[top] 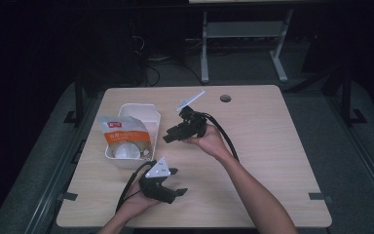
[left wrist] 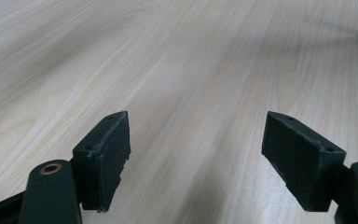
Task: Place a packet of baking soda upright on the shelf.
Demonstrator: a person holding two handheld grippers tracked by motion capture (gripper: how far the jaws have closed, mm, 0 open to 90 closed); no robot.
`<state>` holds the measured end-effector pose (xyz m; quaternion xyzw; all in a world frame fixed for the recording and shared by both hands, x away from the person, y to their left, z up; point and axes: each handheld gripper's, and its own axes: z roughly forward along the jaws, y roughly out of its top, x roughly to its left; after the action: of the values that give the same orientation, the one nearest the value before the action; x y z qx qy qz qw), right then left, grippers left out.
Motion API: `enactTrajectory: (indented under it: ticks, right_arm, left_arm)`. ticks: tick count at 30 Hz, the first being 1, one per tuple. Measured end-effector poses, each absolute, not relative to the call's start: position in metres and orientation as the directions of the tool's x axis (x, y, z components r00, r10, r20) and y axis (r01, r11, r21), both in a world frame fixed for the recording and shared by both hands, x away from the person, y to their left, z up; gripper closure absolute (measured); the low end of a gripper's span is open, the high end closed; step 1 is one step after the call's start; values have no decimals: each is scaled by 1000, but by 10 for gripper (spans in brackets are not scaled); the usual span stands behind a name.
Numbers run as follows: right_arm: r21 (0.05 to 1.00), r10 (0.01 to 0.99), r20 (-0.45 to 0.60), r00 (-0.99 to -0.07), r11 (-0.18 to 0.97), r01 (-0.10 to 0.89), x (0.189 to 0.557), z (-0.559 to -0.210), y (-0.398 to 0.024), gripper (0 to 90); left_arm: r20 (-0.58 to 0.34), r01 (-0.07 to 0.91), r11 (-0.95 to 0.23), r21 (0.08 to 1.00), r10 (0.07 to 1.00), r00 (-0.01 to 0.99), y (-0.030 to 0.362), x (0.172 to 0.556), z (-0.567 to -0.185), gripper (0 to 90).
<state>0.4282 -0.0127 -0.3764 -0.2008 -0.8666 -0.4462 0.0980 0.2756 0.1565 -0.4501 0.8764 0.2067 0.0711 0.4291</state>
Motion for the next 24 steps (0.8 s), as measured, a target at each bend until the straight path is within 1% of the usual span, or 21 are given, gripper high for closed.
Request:
enactTrajectory:
  ticks: [14, 24]
  right_arm:
    - [736, 296, 360, -885, 492, 465, 424, -374, -45, 523]
    - [741, 324, 362, -874, 468, 481, 420, -374, -68, 511]
  left_arm:
    - [-53, 303, -547, 780, 425, 904, 157, 276, -451, 233]
    - [-51, 305, -547, 779, 429, 902, 157, 277, -451, 233]
